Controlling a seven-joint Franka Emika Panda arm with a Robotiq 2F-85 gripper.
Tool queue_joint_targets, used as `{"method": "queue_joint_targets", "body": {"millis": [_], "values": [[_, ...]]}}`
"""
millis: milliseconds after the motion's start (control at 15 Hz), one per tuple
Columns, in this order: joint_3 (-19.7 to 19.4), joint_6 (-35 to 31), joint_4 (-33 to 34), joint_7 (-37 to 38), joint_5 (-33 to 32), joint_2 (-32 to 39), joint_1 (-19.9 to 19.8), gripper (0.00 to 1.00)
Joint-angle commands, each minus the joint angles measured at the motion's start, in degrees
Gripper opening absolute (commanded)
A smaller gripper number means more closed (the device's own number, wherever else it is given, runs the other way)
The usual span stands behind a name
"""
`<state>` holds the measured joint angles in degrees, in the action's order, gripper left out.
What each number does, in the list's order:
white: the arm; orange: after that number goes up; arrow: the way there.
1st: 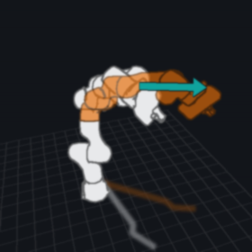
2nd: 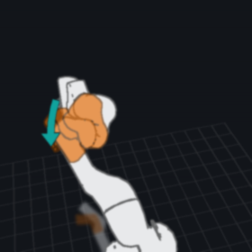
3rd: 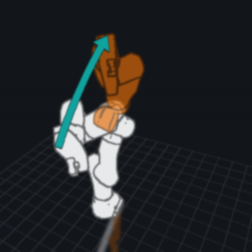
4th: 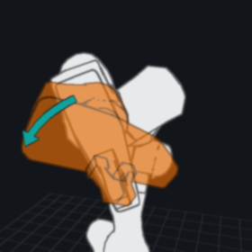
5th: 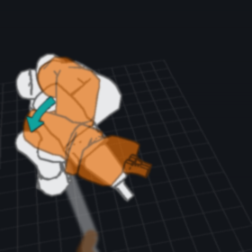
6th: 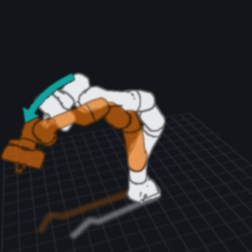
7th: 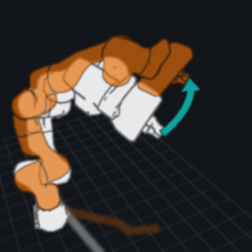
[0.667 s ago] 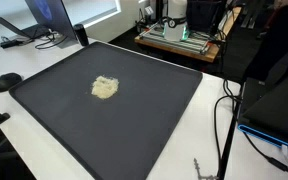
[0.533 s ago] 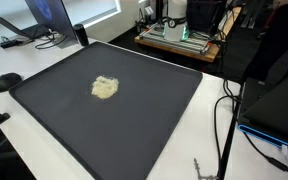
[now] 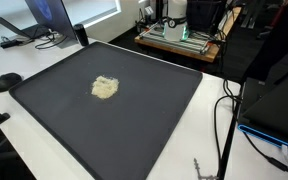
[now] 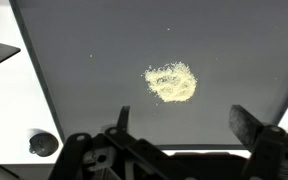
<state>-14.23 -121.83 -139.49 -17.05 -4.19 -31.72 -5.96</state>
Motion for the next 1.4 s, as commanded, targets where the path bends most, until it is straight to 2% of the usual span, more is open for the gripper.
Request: {"method": "queue_joint_targets", "body": {"millis": [0,200,400,667,933,1200,1333], "values": [[7.2,-1.9,-1.9,4.5,-4.4,0.7,0.1,1.00],[15.1,-0.7,-2.4,9.6,-7.4,3.1,3.0,1.00],[22.8,-0.6,-1.2,16.3,-13.1,8.5,5.3,1.00],[29.4,0.2,1.4,23.5,-22.6,17.6,7.3,1.00],[31.2,0.7,4.8,30.6,-33.2,27.6,8.8,1.00],[28.9,0.9,8.9,36.7,-43.5,37.4,11.2,1.00],[27.4,1.4,11.5,38.2,-46.3,42.0,12.7,1.00]]}}
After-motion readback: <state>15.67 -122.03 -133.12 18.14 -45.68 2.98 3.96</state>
